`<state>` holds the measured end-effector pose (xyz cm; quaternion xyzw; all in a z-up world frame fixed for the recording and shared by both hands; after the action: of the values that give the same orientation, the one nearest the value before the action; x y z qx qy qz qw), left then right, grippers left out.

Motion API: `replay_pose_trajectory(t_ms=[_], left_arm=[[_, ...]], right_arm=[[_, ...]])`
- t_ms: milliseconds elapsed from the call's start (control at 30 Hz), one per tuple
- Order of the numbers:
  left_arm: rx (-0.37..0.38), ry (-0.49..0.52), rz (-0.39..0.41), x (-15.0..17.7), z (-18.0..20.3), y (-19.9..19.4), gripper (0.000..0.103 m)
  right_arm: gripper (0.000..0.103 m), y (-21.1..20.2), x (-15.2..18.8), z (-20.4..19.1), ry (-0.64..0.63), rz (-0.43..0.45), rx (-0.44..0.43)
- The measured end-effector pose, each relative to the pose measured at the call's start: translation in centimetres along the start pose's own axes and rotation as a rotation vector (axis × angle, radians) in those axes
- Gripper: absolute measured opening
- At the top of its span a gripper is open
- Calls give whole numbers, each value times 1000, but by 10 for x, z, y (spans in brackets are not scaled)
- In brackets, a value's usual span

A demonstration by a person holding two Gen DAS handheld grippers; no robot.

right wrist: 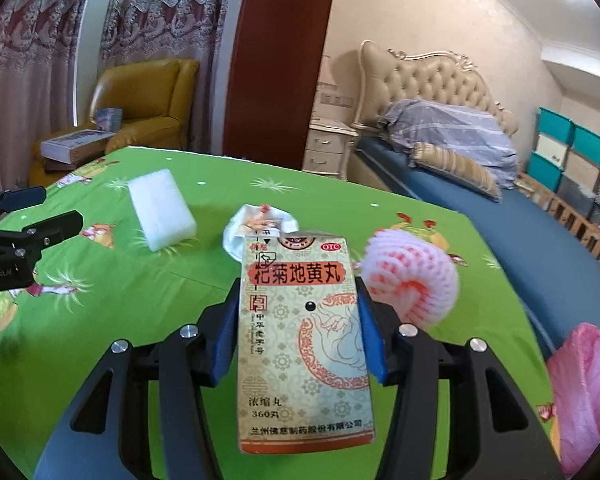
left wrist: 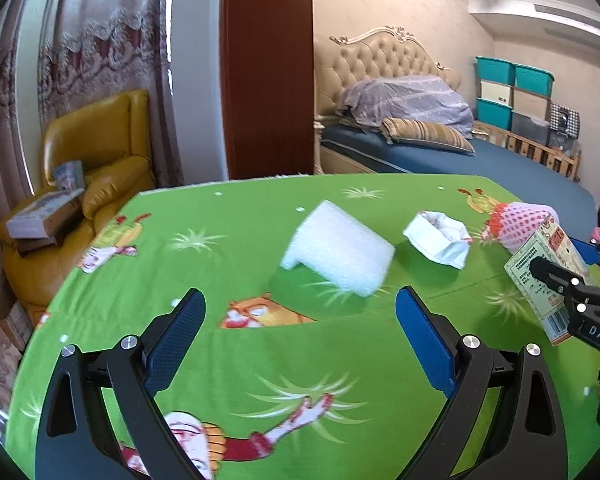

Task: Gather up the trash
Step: 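Close the right tool on the printed paper medicine box, then close the left tool on the white foam block while the right tool holds the box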

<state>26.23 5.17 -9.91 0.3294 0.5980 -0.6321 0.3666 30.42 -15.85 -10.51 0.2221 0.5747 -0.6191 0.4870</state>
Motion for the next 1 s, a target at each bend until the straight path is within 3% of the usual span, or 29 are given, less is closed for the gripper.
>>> replay_pose_trajectory(t_ms=[300, 567, 1000], left_arm=[[72, -69, -90, 8, 17, 24, 90], [57, -131, -154, -2, 33, 65, 90], [-197, -180, -208, -32, 31, 129, 90]], right_arm=[[51, -7, 11, 28, 86, -11, 41], [51, -6, 12, 31, 123, -6, 10], [51, -13, 12, 33, 133, 35, -16]])
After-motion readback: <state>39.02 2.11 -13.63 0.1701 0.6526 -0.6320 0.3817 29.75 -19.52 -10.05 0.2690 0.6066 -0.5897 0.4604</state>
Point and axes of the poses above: each gripper's, at about its wrist camera, not at the fingertips, and y roughly the way its jaws point, z to its right, x to its underside, the point moved 9 cm from there along y, roughly the way its jaws point, and after that the axes turned 7 degrees about x, right-handed, at the moved point
